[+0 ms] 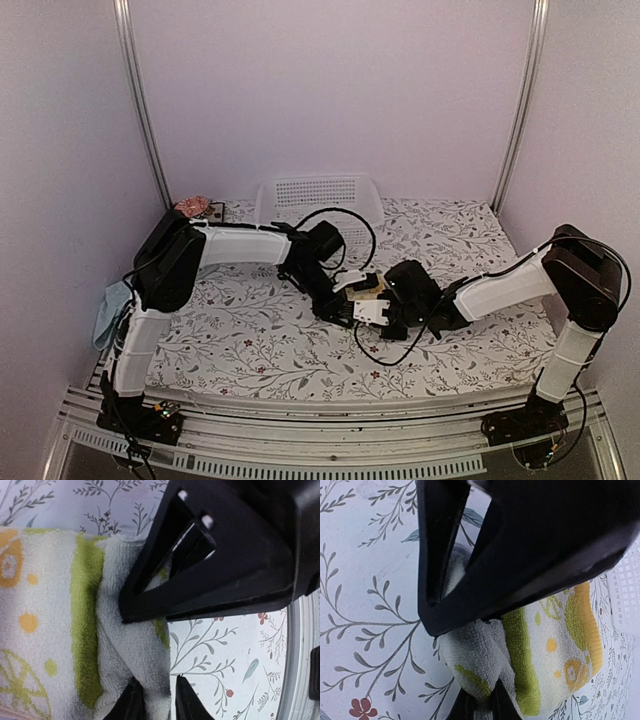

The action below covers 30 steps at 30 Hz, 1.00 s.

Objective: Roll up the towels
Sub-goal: Roll the towel at the center of the board.

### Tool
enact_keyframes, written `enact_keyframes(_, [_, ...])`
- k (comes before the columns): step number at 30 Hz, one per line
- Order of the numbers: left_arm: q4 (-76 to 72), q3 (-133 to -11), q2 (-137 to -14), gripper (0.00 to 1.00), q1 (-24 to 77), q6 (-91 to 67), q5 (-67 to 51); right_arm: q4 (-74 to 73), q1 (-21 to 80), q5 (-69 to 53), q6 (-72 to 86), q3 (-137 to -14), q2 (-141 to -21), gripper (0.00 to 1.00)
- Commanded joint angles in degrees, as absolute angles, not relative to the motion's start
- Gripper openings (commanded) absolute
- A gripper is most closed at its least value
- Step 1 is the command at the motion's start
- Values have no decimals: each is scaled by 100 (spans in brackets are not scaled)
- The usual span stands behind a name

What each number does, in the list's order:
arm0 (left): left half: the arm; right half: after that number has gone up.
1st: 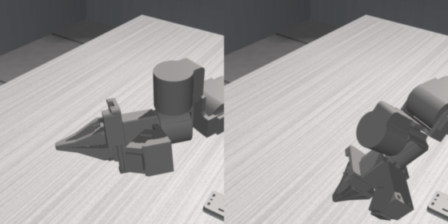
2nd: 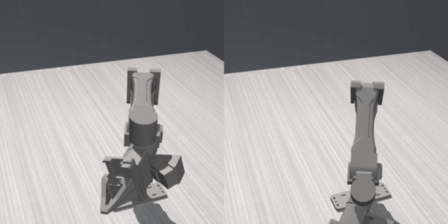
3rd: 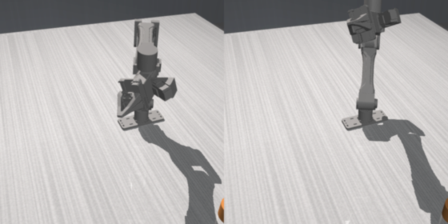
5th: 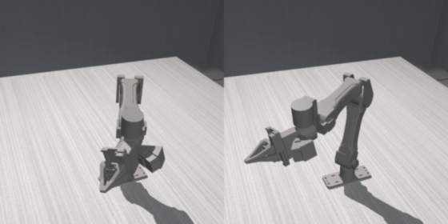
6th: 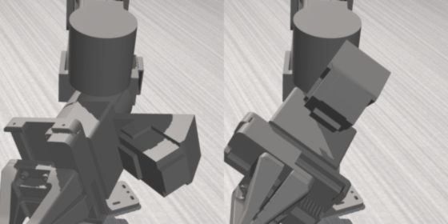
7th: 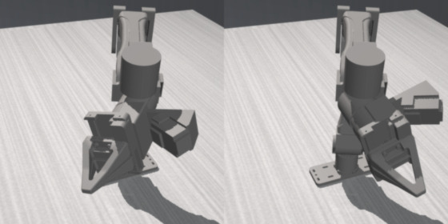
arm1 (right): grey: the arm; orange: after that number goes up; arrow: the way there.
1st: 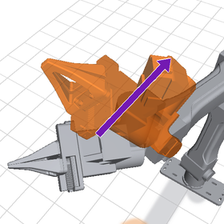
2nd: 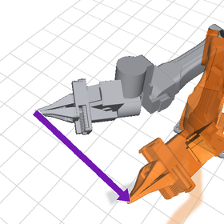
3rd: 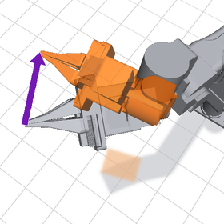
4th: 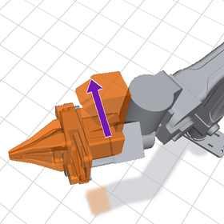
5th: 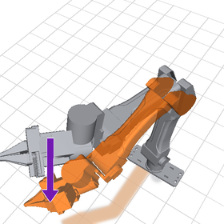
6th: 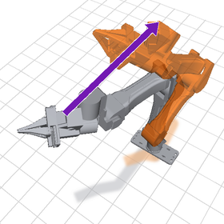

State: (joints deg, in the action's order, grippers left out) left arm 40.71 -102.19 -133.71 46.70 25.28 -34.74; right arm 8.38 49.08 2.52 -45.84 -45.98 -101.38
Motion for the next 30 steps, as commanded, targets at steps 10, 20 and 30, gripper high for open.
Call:
enact_keyframes(10, [2040, -7967, -11630, 26, 4449, 2301, -2184, -218, 4728, -539, -4010, -4840, -10228, 5])
enact_keyframes(20, [193, -6228, -10486, 26, 4499, 2385, -2061, -1048, 4354, -1424, -3463, -5466, -10480, 5])
enact_keyframes(30, [-1104, -5227, -10215, 25, 4955, 3453, -1598, -2146, 4059, -2261, -3109, -6397, -11040, 6])
